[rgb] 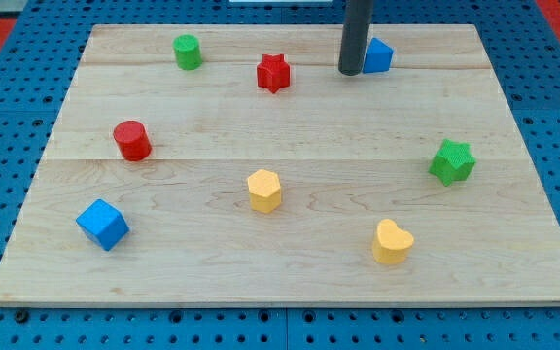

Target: Push the red star towards the blue triangle

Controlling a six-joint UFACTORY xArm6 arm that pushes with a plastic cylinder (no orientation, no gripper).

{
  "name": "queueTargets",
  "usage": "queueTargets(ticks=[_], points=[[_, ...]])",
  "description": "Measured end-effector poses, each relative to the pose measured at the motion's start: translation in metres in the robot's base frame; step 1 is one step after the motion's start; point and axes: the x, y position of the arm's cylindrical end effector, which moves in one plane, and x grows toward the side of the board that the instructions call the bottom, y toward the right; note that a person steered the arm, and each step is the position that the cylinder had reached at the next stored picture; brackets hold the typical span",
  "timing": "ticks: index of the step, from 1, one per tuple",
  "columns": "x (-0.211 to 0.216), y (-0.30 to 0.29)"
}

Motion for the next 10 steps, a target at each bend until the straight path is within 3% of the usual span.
queueTargets(ticks=[3, 5, 6, 7, 8, 9, 10], points=[[-0.003, 0.049], [-0.033, 0.053], [0.02, -0.003], [0.051, -0.109], [0.045, -0.206], [0.028, -0.178], [0.034, -0.091]])
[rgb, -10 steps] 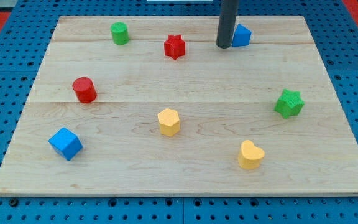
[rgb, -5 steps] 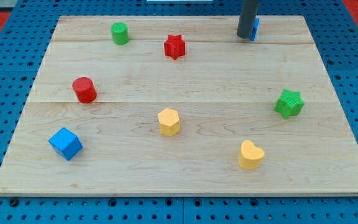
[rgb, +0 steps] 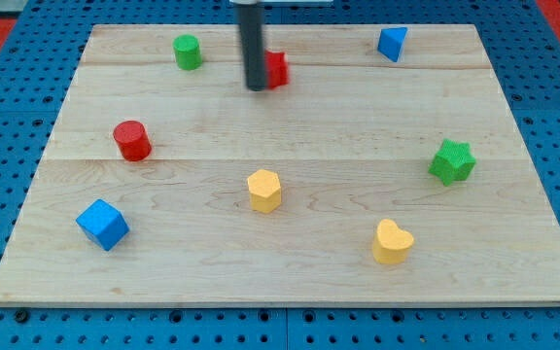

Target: Push the red star towards the blue triangle

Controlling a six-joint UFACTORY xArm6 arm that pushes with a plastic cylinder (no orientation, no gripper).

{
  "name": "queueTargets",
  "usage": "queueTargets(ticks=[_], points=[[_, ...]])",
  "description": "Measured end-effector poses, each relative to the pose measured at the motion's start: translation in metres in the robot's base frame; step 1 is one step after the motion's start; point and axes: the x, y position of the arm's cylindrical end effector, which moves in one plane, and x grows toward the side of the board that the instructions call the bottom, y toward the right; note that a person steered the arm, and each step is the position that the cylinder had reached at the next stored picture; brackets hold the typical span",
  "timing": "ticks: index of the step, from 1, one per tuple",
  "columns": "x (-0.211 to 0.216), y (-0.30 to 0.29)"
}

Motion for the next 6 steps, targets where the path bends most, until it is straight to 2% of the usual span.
queueTargets(ticks=[2, 3, 4, 6], points=[[-0.021, -0.037], [-0.029, 0.041], [-0.029, 0.071], [-0.01, -0.008]])
